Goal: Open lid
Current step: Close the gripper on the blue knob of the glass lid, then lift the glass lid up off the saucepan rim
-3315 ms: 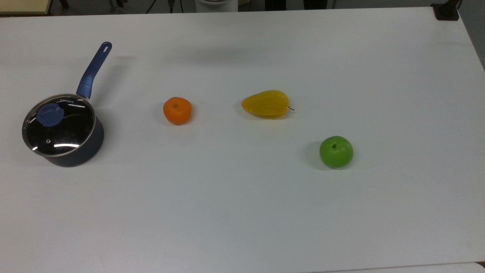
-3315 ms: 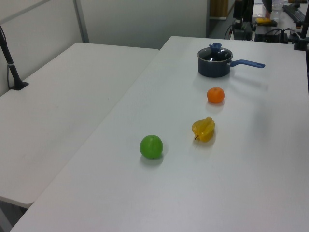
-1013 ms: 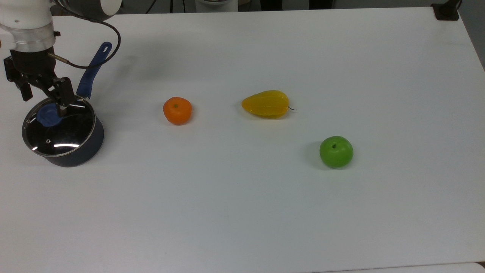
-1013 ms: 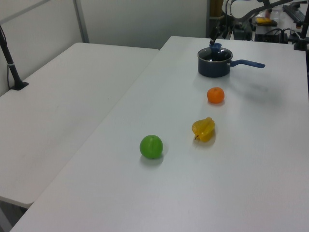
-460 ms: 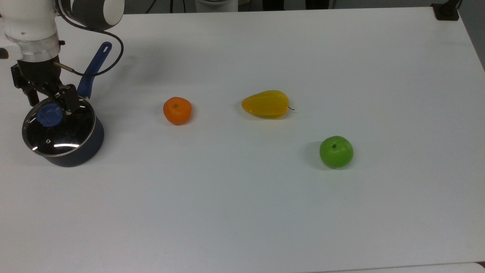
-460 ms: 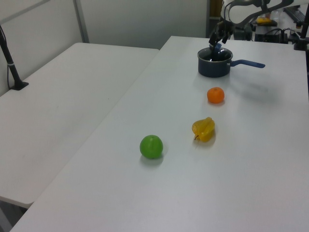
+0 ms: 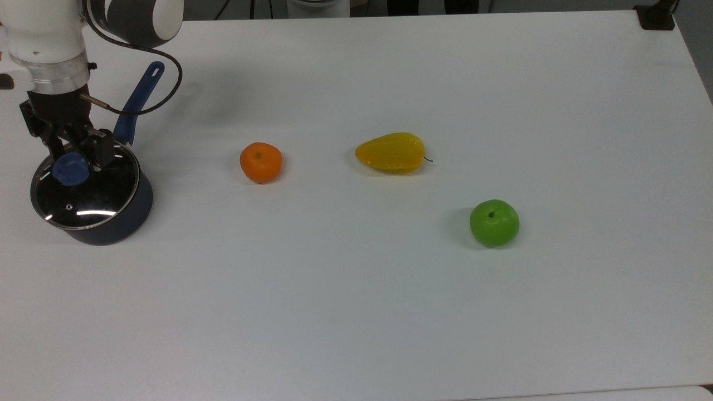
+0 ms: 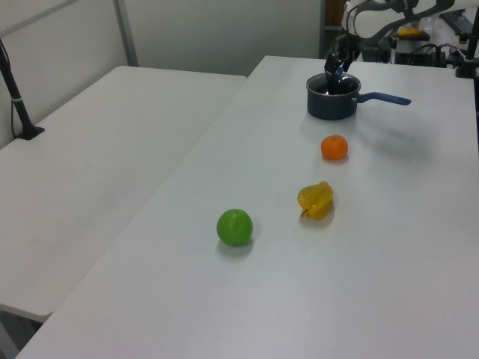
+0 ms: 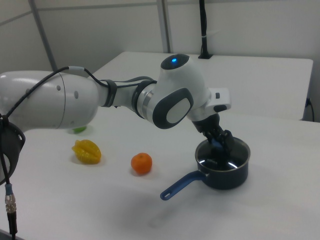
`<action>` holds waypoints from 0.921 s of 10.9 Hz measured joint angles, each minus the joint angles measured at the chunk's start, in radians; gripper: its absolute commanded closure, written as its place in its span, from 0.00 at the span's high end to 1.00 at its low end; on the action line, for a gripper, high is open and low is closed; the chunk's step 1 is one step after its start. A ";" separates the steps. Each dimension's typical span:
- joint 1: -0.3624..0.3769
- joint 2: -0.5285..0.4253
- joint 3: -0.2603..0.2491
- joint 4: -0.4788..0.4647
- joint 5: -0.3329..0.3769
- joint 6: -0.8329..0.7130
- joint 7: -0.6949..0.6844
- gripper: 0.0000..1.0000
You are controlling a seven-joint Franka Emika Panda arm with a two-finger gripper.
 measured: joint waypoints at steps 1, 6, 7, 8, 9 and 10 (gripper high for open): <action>0.000 0.000 0.001 0.000 0.000 0.000 0.000 0.53; 0.001 -0.001 0.002 0.005 0.000 0.000 0.001 0.43; 0.001 -0.005 0.002 0.011 0.000 0.000 0.001 0.43; 0.001 -0.017 0.002 0.015 0.000 0.000 0.003 0.43; 0.001 -0.036 0.002 0.018 0.000 -0.013 0.003 0.42; 0.003 -0.056 0.005 0.019 0.000 -0.026 0.003 0.43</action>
